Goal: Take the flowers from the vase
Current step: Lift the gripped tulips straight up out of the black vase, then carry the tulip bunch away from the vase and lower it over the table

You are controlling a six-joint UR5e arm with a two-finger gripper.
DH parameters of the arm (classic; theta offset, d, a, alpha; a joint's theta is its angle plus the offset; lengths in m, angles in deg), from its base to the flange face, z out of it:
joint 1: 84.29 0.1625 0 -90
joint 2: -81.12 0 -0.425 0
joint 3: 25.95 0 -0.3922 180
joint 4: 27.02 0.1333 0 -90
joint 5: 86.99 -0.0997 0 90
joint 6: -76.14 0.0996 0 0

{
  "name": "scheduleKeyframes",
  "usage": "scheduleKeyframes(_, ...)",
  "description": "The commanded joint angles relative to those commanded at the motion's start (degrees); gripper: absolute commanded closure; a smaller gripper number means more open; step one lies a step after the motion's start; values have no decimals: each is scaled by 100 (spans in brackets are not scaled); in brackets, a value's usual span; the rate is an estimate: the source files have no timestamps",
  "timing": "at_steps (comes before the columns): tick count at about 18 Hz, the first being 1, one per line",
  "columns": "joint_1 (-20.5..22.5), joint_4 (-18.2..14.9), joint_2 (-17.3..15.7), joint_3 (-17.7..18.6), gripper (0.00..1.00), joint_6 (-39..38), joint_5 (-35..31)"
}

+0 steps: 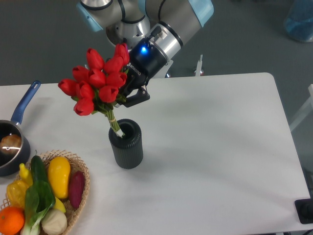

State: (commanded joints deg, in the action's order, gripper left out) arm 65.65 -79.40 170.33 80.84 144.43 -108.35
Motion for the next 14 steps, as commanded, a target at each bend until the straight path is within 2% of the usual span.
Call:
scheduleKeyframes(4, 113, 0, -44, -184, 99, -149, 26)
scheduleKeyframes(7, 500, -9, 17, -500, 100, -299, 53)
scheduleKeyframes(9, 816, -9, 26, -580, 100, -439, 53)
scheduleKeyframes(12, 1291, -9, 350, -589, 100, -449, 35)
scheduleKeyframes(14, 1415, -9, 614, -641, 100, -440, -35)
